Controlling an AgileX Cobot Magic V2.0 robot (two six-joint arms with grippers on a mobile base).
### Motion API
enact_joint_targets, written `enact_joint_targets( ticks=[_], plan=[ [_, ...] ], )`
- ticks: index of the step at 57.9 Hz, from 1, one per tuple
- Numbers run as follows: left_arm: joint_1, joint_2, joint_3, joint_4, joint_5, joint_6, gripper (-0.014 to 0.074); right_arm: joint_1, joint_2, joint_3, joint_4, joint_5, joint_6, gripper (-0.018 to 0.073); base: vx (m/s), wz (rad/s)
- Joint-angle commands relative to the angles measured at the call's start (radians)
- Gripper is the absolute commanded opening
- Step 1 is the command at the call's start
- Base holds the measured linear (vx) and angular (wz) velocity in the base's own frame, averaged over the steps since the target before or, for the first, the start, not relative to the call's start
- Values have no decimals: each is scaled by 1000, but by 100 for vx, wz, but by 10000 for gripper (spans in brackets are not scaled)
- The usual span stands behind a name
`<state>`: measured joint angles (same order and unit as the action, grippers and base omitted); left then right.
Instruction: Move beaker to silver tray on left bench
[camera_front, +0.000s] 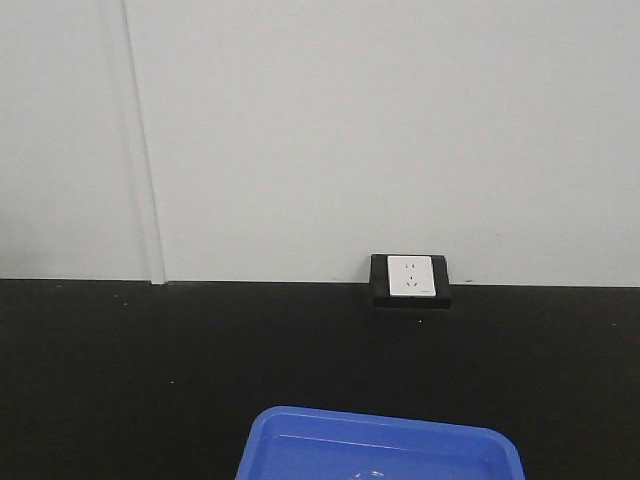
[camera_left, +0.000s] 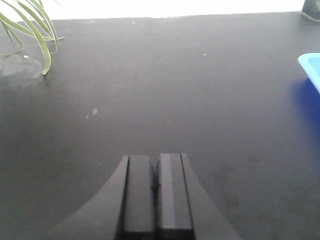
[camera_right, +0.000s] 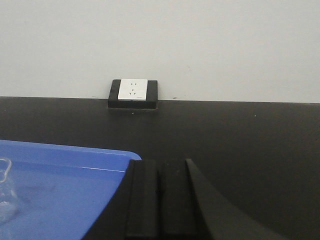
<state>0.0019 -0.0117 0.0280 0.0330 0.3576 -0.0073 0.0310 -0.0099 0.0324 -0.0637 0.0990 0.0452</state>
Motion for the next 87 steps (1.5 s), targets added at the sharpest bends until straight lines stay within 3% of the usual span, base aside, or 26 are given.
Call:
enact_joint_targets(
  ticks=[1, 6, 17, 25, 40, 51, 73, 82, 87],
  plan=[
    [-3, -14, 26, -2, -78, -4, 2, -3, 2, 9, -8, -85, -5, -11, 0, 0],
    [-3, -14, 26, -2, -78, -4, 2, -3, 2, 9, -8, -91, -5, -11, 0, 0],
    [-3, -14, 26, -2, -78, -4, 2, -3, 2, -3, -7, -243, -5, -11, 0, 0],
    [-3, -14, 26, -2, -78, -4, 2, -3, 29, -126, -17, -270, -15, -11, 0, 0],
    [-3, -14, 26, -2, -78, -4, 2, -3, 471, -509, -41, -277, -95, -11, 0, 0],
    [-3, -14, 26, -2, -78, -4, 2, -3, 776, -697, -29, -294, -86, -11, 0, 0],
    [-3, -14, 26, -2, -78, -4, 2, -3, 971, -731, -29, -334, -84, 10, 0, 0],
    [-3, -14, 26, -2, -78, -4, 2, -3, 971, -731, -18, -333, -33, 86, 0, 0],
    [-3, -14, 26, -2, -78, -4, 2, -3, 971, -731, -13, -333, -13, 172, 0, 0]
  ],
)
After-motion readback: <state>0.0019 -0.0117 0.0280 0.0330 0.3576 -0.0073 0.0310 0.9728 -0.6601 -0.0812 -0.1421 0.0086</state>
